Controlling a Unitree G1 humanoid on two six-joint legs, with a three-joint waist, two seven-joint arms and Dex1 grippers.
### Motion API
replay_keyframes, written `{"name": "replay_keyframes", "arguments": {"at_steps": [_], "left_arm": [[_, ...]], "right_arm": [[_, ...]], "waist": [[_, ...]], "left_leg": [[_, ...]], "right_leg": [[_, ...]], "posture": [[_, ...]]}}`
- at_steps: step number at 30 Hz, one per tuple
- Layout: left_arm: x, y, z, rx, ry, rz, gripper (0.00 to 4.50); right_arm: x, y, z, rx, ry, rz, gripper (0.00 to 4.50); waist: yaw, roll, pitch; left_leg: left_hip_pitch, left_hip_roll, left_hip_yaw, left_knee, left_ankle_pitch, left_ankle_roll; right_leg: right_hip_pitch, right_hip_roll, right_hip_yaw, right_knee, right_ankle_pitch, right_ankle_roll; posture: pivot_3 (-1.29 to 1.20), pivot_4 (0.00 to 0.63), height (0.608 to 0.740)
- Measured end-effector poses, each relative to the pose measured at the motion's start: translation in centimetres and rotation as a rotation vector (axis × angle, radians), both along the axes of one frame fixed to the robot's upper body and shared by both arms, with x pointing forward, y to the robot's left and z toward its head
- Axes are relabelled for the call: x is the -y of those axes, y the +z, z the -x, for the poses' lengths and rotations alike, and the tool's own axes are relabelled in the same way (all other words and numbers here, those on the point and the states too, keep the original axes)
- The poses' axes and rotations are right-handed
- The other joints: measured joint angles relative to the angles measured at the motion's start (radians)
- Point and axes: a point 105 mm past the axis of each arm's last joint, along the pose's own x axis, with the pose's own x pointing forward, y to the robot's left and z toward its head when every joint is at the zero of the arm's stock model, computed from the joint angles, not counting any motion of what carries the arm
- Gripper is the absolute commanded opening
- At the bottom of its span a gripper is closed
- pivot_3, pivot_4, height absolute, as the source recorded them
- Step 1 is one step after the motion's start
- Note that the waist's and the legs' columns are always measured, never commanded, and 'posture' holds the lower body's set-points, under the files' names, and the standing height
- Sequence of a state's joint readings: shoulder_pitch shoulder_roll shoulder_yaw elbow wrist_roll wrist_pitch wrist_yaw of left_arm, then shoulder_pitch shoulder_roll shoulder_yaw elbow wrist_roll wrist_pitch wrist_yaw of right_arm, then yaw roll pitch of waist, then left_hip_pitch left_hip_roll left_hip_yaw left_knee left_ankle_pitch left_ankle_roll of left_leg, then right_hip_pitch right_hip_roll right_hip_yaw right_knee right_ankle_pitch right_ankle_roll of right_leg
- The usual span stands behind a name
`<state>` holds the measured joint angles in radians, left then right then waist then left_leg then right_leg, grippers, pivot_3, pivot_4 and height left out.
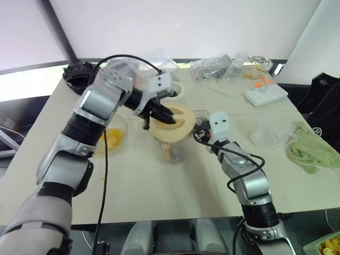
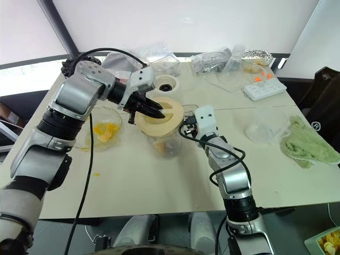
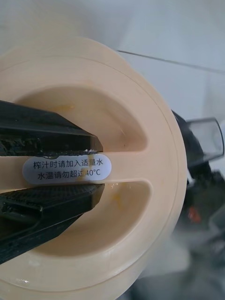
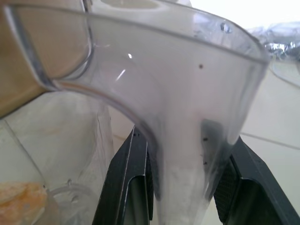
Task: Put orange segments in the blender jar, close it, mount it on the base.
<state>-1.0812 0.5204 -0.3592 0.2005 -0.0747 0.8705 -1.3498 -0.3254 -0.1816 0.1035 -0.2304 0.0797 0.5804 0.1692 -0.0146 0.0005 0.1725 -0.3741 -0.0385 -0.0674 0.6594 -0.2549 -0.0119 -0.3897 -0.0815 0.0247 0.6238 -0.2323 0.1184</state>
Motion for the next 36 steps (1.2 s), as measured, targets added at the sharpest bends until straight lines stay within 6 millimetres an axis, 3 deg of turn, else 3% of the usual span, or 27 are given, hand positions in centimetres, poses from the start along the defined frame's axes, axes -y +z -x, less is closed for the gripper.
{"name": "replay_keyframes", "arguments": {"at_steps": [10,18,26,27,32,36], "left_arm": [[-0.7,0.2,0.4,-0.108,0.221,0.063,0.25],[-0.8,0.5,0.8,-0.066,0.241,0.089,0.25],[-1.3,1.0,0.4,0.035,0.312,0.164,4.16],[-1.4,1.3,0.3,0.059,0.328,0.179,4.46],[-1.2,1.7,-0.2,0.053,0.364,0.302,4.46],[0.0,5.5,-0.3,-0.027,0.37,0.665,4.46]], "right_arm": [[-0.6,0.5,-1.1,0.04,0.062,0.018,0.99],[-0.8,0.9,-1.2,0.059,0.086,0.019,0.99],[-0.7,1.2,-1.2,0.079,0.091,0.023,0.99],[-0.6,1.3,-1.2,0.086,0.09,0.022,0.99],[-0.5,2.1,-1.1,0.124,0.1,0.032,0.99],[-0.7,3.0,-0.8,0.166,0.109,0.032,0.99]], "waist": [[-0.001,0.0,0.0],[0.002,0.0,0.0],[0.002,-0.002,0.004],[0.002,-0.002,0.004],[0.0,-0.005,0.006],[0.001,-0.008,0.01]], "left_leg": [[0.0,0.0,0.0,-0.006,0.0,0.0],[-0.002,-0.001,0.0,-0.014,0.0,0.0],[-0.004,-0.001,-0.001,-0.014,0.0,-0.001],[-0.005,-0.001,0.0,-0.014,0.0,-0.001],[-0.022,-0.001,0.0,-0.013,0.003,-0.006],[-0.036,-0.002,0.0,-0.01,0.006,-0.01]], "right_leg": [[-0.001,0.0,0.0,-0.003,0.0,0.0],[-0.006,-0.001,0.0,-0.005,0.003,0.001],[-0.008,-0.001,0.0,-0.005,0.0,0.001],[-0.009,-0.001,0.0,-0.005,0.001,-0.001],[-0.026,-0.001,0.0,-0.003,0.005,0.0],[-0.043,-0.001,0.0,0.005,0.007,-0.001]], "posture": [[0.0,0.15,0.74],[0.0,0.15,0.74],[0.0,0.15,0.74],[0.0,0.15,0.74],[0.0,0.15,0.74],[0.0,0.15,0.74]]}}
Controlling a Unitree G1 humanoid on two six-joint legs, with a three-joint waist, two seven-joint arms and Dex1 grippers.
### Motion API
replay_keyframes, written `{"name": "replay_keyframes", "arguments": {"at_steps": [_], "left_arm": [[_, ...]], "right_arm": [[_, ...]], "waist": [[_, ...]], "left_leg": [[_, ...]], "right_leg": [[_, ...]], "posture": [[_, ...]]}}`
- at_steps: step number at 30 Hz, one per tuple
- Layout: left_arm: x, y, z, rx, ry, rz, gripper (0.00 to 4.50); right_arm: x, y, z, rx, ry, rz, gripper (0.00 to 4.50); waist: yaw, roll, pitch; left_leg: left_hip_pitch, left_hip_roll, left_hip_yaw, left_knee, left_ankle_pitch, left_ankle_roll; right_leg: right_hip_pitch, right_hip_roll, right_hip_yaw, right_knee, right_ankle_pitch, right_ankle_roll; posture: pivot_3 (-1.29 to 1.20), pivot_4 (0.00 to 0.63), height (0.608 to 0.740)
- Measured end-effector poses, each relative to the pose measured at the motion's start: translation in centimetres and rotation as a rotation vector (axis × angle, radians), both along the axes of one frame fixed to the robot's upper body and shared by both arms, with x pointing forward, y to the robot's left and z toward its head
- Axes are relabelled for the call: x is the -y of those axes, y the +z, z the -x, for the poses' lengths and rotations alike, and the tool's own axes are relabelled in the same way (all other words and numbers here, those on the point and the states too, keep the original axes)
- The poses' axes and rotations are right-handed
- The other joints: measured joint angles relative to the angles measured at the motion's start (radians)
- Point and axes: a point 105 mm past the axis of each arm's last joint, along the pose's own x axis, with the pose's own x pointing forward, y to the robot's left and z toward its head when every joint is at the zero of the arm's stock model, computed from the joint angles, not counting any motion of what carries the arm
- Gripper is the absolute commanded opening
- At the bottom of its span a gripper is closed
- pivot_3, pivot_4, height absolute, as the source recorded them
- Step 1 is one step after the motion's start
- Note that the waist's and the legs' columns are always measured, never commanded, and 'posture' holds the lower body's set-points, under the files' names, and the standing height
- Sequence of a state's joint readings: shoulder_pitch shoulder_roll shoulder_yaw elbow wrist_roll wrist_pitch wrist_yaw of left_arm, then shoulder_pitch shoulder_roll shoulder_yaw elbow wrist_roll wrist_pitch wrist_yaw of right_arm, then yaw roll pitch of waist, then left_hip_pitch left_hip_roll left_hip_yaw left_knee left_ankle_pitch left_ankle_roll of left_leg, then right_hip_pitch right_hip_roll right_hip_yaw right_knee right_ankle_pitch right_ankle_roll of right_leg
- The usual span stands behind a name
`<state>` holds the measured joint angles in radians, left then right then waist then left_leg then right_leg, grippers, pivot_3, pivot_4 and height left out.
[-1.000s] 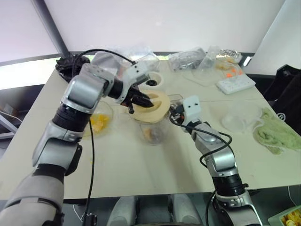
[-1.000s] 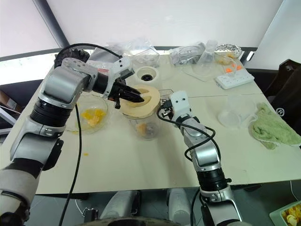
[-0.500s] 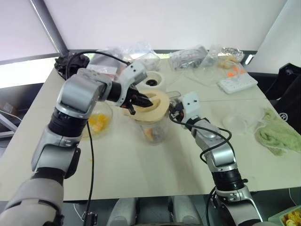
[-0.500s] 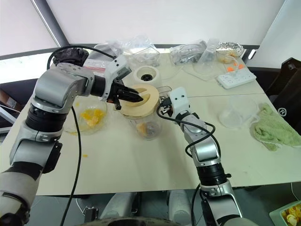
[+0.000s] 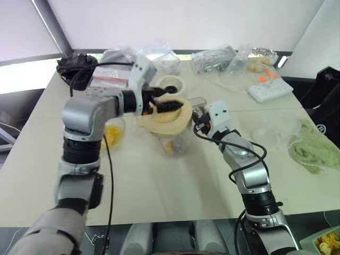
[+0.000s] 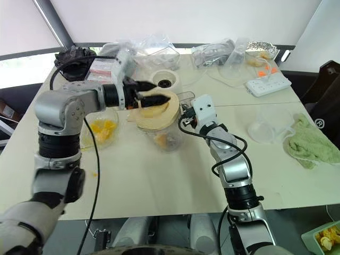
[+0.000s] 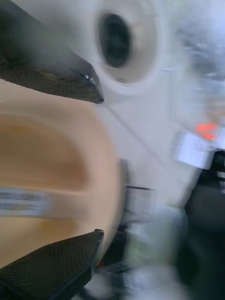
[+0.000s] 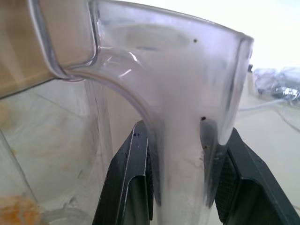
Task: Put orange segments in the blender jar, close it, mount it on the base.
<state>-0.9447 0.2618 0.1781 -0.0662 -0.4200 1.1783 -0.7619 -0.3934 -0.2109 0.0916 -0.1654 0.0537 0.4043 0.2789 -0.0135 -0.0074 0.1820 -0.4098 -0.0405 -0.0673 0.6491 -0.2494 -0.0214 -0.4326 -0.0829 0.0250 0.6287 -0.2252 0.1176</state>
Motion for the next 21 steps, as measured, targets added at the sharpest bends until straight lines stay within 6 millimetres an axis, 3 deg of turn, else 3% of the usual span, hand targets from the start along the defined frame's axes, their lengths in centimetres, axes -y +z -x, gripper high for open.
{"name": "replay_keyframes", "arguments": {"at_steps": [2,4,6,10,15,17,21], "left_arm": [[-0.6,3.1,0.0,0.02,0.014,0.16,4.46],[-1.8,5.0,0.1,0.046,0.042,0.244,4.46],[-3.0,5.2,0.4,0.042,0.062,0.28,4.46],[-6.0,2.5,1.6,0.011,0.13,0.233,4.46],[-9.1,-1.8,5.4,-0.057,0.155,0.151,4.46],[-9.7,-3.7,7.2,-0.095,0.149,0.127,4.46],[-10.0,-6.1,9.1,-0.142,0.161,0.099,4.46]], "right_arm": [[-0.1,0.0,0.1,0.0,0.004,-0.006,0.99],[0.0,-0.3,0.2,-0.006,-0.005,-0.007,0.99],[0.3,-0.5,0.2,-0.014,-0.017,-0.012,0.99],[0.9,0.1,0.3,-0.022,-0.04,-0.058,0.99],[3.1,2.6,0.0,-0.022,-0.107,-0.125,0.99],[4.0,4.9,-0.6,-0.011,-0.135,-0.147,0.99],[5.1,10.7,-1.1,0.067,-0.149,-0.181,0.99]], "waist": [[-0.003,-0.004,0.004],[-0.009,-0.003,0.004],[-0.012,-0.003,0.005],[-0.023,-0.003,0.006],[-0.028,-0.002,0.008],[-0.026,-0.003,0.008],[-0.017,-0.003,0.009]], "left_leg": [[0.0,0.0,0.0,-0.001,0.0,-0.001],[0.002,0.0,0.001,-0.002,0.0,-0.001],[0.003,0.0,0.001,-0.002,0.001,-0.001],[0.002,0.002,0.0,-0.002,0.001,-0.002],[0.002,0.002,0.0,-0.002,0.002,-0.003],[0.002,0.002,0.0,-0.002,0.002,-0.003],[0.002,0.002,-0.001,-0.001,0.003,-0.005]], "right_leg": [[0.0,0.002,-0.001,0.0,0.001,-0.001],[0.0,0.002,0.0,0.0,0.001,-0.002],[0.0,0.003,0.0,0.001,0.001,-0.002],[0.0,0.002,0.0,0.002,0.002,-0.003],[0.0,0.001,0.0,0.002,0.002,-0.003],[0.0,0.001,0.0,0.001,0.003,-0.004],[0.0,0.002,-0.001,0.001,0.001,-0.009]], "posture": [[0.0,0.15,0.74],[0.0,0.15,0.74],[0.0,0.15,0.74],[0.0,0.15,0.74],[0.0,0.15,0.74],[0.0,0.15,0.74],[0.0,0.15,0.74]]}}
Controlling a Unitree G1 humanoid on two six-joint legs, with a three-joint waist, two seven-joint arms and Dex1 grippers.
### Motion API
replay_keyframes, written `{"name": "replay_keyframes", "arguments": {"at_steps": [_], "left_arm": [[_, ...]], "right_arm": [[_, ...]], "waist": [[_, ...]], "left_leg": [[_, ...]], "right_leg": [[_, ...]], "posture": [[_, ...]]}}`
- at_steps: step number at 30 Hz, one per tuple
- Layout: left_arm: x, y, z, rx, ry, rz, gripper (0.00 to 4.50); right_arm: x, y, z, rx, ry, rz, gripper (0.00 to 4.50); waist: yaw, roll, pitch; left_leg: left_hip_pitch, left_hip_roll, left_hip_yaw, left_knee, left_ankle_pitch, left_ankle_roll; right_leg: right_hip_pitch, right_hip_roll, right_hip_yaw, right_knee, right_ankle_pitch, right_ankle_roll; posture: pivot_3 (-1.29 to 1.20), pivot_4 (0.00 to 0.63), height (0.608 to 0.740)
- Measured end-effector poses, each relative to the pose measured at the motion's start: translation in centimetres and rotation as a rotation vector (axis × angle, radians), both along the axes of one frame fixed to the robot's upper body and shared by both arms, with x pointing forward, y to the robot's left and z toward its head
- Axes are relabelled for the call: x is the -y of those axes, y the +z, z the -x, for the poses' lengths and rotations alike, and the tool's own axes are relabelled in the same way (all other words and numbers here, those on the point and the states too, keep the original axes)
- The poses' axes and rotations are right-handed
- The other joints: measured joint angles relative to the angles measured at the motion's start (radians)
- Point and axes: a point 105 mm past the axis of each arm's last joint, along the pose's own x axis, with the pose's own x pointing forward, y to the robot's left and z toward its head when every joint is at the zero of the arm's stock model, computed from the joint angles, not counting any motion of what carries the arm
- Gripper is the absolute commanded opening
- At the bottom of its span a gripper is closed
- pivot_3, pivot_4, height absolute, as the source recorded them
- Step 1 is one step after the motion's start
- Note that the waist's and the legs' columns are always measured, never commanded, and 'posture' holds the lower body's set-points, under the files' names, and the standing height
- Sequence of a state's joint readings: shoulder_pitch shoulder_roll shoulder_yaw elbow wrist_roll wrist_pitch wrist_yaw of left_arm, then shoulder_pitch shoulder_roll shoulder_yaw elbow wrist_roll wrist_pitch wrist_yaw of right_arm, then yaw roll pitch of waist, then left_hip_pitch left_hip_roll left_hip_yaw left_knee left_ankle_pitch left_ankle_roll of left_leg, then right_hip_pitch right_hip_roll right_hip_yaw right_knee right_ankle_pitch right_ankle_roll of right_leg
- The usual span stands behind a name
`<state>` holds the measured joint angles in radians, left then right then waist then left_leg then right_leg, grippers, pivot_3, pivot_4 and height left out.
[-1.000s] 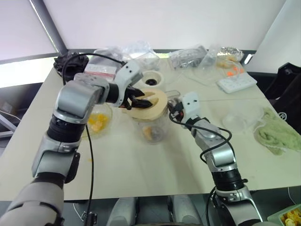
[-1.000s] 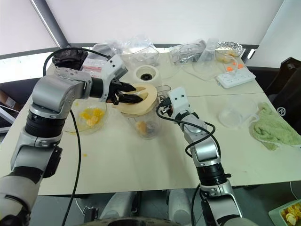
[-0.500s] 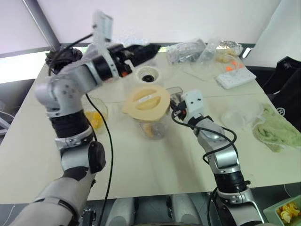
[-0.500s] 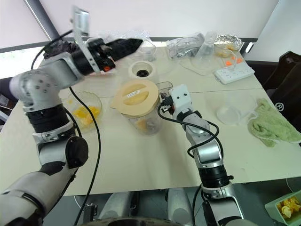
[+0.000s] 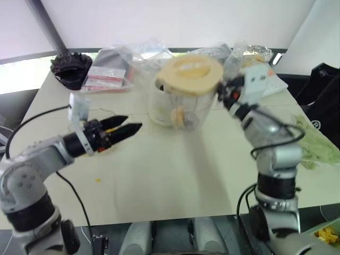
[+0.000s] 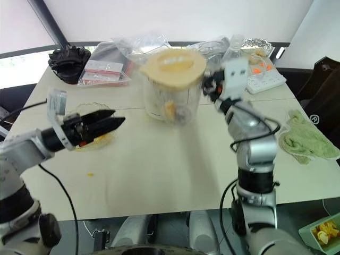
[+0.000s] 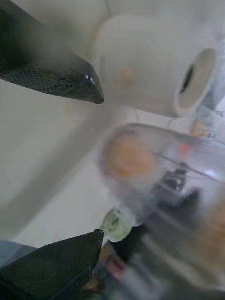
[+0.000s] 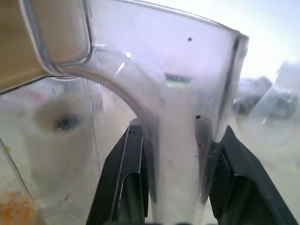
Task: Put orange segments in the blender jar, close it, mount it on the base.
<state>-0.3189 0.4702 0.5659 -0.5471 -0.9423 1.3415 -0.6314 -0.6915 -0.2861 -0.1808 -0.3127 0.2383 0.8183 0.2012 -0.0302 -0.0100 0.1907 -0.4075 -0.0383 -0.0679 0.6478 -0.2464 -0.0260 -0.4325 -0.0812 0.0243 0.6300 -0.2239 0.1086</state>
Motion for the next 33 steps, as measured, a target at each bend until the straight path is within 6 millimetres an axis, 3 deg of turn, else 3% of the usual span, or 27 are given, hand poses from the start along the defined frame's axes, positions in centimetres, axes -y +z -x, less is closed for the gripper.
{"name": "replay_keyframes", "arguments": {"at_steps": [3,7,11,14,19,33], "left_arm": [[0.0,-0.4,0.4,0.024,0.022,-0.009,4.46],[1.6,-1.1,1.0,0.054,-0.015,-0.032,4.46],[2.1,-1.1,0.4,0.114,0.023,-0.055,4.46],[2.0,-0.9,-0.4,0.161,0.097,-0.065,4.46],[2.2,-1.6,-0.4,0.156,0.119,-0.07,4.46],[2.3,-1.9,-0.2,0.165,0.145,-0.105,4.46]], "right_arm": [[0.0,3.5,-0.3,0.047,0.009,-0.006,0.99],[-0.7,7.5,-2.1,0.07,0.003,-0.036,0.99],[-2.4,9.4,-4.0,0.083,0.008,-0.094,0.99],[-4.2,8.5,-6.7,0.062,-0.027,-0.114,0.99],[-5.4,4.8,-9.7,-0.021,-0.07,-0.118,0.99],[-6.2,4.6,-10.8,0.028,-0.068,-0.107,0.99]], "waist": [[0.01,0.0,0.0],[0.011,0.0,0.0],[0.009,0.0,0.0],[0.007,0.0,0.0],[0.012,0.0,0.0],[-0.002,0.0,0.001]], "left_leg": [[0.0,0.0,0.001,0.0,0.0,0.0],[0.0,0.0,0.005,0.0,0.0,0.0],[0.0,0.0,0.007,-0.001,0.0,0.0],[0.0,0.0,0.007,-0.001,0.0,0.0],[-0.002,0.0,0.006,-0.002,0.0,0.0],[-0.001,0.0,0.006,-0.002,0.0,0.0]], "right_leg": [[0.0,0.0,0.0,0.0,0.0,-0.001],[0.0,0.0,0.001,-0.001,0.0,-0.002],[0.0,0.0,0.0,-0.001,0.001,-0.002],[-0.001,0.001,0.001,-0.001,0.002,-0.002],[-0.002,0.001,0.0,-0.002,0.003,0.001],[-0.002,0.001,0.0,-0.001,0.003,0.001]], "posture": [[0.0,0.15,0.74],[0.0,0.15,0.74],[0.0,0.15,0.74],[0.0,0.15,0.74],[0.0,0.15,0.74],[0.0,0.15,0.74]]}}
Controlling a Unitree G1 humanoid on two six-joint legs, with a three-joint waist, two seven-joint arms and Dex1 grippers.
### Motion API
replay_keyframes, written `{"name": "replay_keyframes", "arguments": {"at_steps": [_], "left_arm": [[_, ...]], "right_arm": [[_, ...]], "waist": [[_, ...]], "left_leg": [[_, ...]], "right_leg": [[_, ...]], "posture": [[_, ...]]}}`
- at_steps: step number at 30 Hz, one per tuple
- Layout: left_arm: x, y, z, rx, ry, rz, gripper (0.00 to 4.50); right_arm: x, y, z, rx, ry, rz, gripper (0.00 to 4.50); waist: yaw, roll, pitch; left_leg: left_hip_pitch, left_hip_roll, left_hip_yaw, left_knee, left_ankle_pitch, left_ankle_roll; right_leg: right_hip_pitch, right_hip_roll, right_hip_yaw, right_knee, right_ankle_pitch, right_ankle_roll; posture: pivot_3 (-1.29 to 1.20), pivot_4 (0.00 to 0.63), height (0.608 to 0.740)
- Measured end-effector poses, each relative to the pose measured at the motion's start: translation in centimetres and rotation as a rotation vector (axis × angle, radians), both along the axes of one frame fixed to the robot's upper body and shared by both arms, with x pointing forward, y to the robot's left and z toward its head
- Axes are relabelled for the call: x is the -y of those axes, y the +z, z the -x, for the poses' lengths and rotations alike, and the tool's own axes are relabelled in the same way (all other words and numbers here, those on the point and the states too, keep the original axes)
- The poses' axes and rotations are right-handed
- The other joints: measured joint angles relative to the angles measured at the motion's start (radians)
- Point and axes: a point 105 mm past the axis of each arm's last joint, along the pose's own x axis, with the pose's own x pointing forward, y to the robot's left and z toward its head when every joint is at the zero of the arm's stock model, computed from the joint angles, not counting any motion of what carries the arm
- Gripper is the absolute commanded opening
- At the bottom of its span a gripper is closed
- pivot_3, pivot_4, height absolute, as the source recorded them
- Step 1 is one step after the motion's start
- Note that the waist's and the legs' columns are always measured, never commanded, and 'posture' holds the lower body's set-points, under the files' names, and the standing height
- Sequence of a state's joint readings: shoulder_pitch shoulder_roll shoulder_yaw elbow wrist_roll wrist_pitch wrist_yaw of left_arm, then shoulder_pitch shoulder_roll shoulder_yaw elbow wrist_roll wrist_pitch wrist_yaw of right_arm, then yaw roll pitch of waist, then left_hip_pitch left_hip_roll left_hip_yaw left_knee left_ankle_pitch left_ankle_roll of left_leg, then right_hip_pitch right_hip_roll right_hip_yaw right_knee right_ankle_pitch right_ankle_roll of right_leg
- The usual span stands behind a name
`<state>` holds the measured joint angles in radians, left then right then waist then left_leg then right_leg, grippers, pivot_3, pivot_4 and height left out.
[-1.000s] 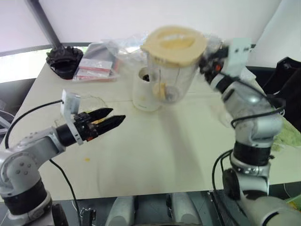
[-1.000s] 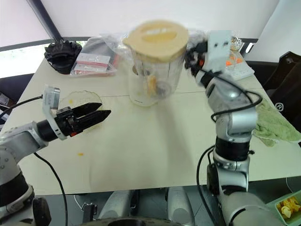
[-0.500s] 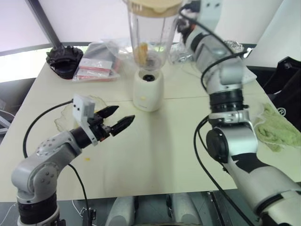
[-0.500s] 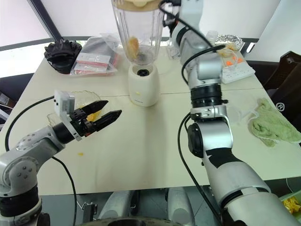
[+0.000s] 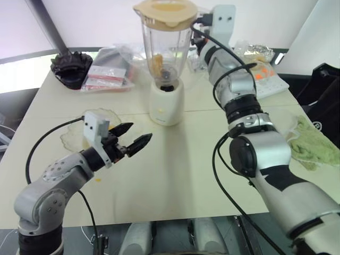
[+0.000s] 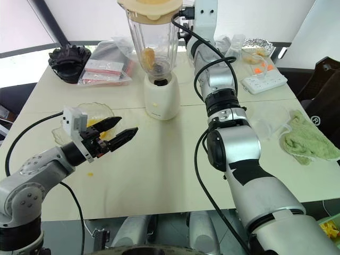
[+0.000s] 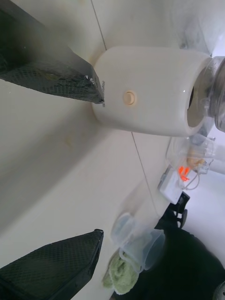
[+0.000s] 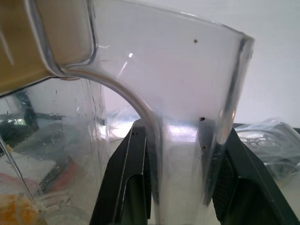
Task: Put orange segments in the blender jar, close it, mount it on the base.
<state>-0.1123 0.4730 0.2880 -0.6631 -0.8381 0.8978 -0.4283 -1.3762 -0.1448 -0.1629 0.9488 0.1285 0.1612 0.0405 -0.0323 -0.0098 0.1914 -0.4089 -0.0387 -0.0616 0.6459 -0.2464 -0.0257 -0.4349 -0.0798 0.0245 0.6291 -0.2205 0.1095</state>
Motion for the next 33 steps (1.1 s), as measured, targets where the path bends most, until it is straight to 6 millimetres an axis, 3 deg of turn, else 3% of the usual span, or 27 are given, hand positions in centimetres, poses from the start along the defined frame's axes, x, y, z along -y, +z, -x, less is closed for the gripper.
{"name": "replay_keyframes", "arguments": {"at_steps": [13,20,33], "left_arm": [[0.5,-0.1,-0.5,0.0,-0.028,-0.002,4.46],[0.7,0.0,-0.9,0.0,-0.044,-0.017,4.46],[0.7,-0.2,-0.8,-0.009,-0.037,-0.015,4.46]], "right_arm": [[1.0,-0.2,2.0,0.006,-0.034,0.005,0.99],[-0.2,-0.5,2.9,0.0,-0.022,-0.004,0.99],[-1.2,-0.8,2.3,0.005,-0.012,-0.004,0.99]], "waist": [[-0.011,0.0,0.0],[-0.012,0.0,0.0],[-0.012,0.0,0.0]], "left_leg": [[0.0,0.0,-0.001,0.0,0.0,0.0],[0.0,0.0,-0.001,0.0,0.0,0.0],[0.0,0.0,0.0,0.0,0.0,0.0]], "right_leg": [[0.0,0.0,0.0,0.001,0.0,0.0],[-0.001,0.0,0.0,0.001,0.0,0.0],[-0.001,0.0,0.0,0.001,0.0,0.0]], "posture": [[0.0,0.15,0.74],[0.0,0.15,0.74],[0.0,0.15,0.74]]}}
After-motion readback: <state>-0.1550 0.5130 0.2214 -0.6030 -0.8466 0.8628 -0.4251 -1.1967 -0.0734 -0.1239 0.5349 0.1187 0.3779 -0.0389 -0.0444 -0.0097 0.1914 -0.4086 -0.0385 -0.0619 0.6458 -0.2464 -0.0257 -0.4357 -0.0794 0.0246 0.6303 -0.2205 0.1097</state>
